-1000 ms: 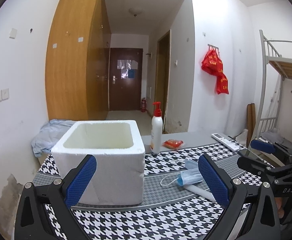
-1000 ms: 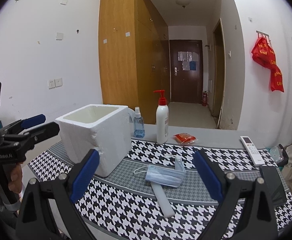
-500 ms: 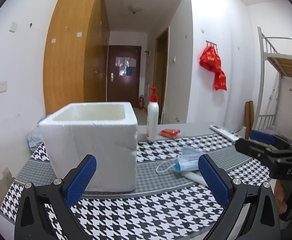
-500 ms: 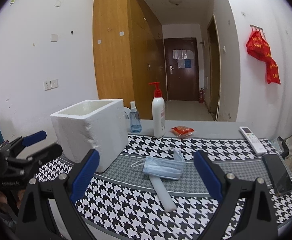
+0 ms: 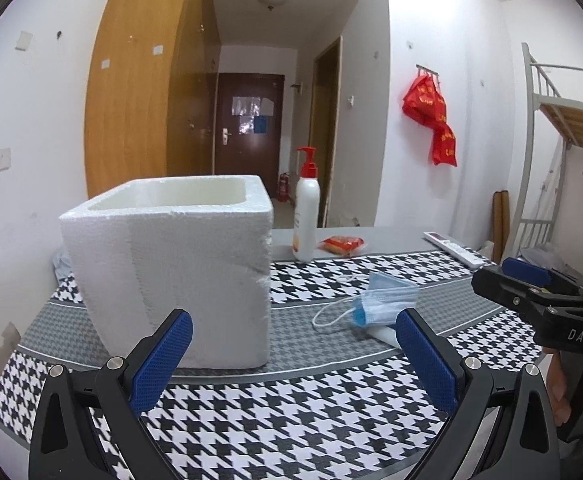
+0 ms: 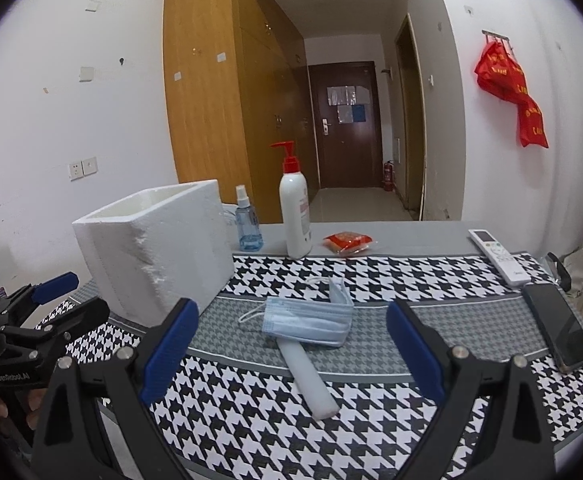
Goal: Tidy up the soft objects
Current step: 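Withdraw both grippers from the box toward the blue mask and white tube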
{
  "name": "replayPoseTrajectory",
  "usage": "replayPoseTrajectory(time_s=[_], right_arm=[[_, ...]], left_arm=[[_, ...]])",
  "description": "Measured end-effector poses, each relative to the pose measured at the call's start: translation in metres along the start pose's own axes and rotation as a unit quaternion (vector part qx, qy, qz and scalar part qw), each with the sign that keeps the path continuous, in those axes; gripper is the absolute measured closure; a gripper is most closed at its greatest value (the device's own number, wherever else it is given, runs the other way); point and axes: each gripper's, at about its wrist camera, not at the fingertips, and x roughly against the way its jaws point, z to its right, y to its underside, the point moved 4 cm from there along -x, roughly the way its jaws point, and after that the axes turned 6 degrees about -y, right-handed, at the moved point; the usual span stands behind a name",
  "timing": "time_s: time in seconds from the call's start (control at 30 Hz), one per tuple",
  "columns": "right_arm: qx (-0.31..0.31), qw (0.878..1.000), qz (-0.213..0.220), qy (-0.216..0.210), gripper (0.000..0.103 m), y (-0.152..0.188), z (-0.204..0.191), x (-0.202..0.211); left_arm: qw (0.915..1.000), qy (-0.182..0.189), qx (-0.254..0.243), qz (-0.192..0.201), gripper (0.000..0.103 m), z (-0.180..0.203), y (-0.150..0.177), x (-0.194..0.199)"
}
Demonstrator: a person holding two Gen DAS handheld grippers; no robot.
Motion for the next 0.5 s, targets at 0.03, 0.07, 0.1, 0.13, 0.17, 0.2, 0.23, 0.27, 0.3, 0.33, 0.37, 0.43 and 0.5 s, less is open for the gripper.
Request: replayPoseTrajectory(time_s=[0.03,0.07,0.1,0.13,0.17,0.2,0.23,0.27,0.3,0.33,0.37,0.43,0.5], right_arm=[[-0.002,1.000,0.000,0.003,0.006,0.001,0.003,0.001],[-0.003,1.000,-0.001,0.005,0.006,0.001,0.004,0.001],[-0.003,1.000,-0.002,0.009,0.006,0.002,0.007,0.001],[-0.005,1.000,-0.004,0.013,0.006,0.003,0.009,0.001],[-0.008,1.000,-0.006,0.015,0.006,0.003,0.011,0.001],[-0.012,1.000,-0.007,0.016,0.006,0.003,0.013,0.001],[-0.013,1.000,-0.006,0.016,0.006,0.003,0.015,0.002],[-0.014,1.000,-0.005,0.020,0.006,0.004,0.017,0.003],[-0.014,1.000,-0.005,0.023,0.006,0.004,0.018,0.003],[-0.014,1.000,-0.004,0.025,0.006,0.004,0.020,0.004],[-0.017,1.000,-0.004,0.025,0.006,0.005,0.023,0.004],[-0.023,0.999,-0.006,0.025,0.006,0.006,0.028,0.004],[-0.023,0.999,-0.008,0.031,0.006,0.007,0.031,0.004]], left_arm=[[1.0000,0.001,0.000,-0.003,0.001,0.001,0.000,-0.002],[1.0000,0.003,0.000,-0.005,0.001,0.002,0.000,-0.003],[1.0000,0.005,0.000,-0.007,0.001,0.004,0.000,-0.005],[0.9999,0.005,-0.002,-0.009,0.001,0.006,0.000,-0.007],[0.9999,0.004,-0.004,-0.012,0.001,0.007,-0.001,-0.008],[0.9999,0.004,-0.003,-0.014,0.001,0.009,-0.001,-0.009],[0.9999,0.007,-0.002,-0.015,0.001,0.010,-0.001,-0.009],[0.9998,0.010,-0.002,-0.016,0.001,0.012,-0.002,-0.010],[0.9998,0.011,-0.003,-0.017,0.001,0.014,-0.002,-0.011],[0.9998,0.011,-0.004,-0.017,0.001,0.015,-0.002,-0.011],[0.9997,0.012,-0.006,-0.020,0.001,0.017,-0.001,-0.012],[0.9996,0.015,-0.006,-0.025,0.001,0.019,0.001,-0.015],[0.9994,0.017,-0.008,-0.030,0.001,0.023,0.001,-0.018]])
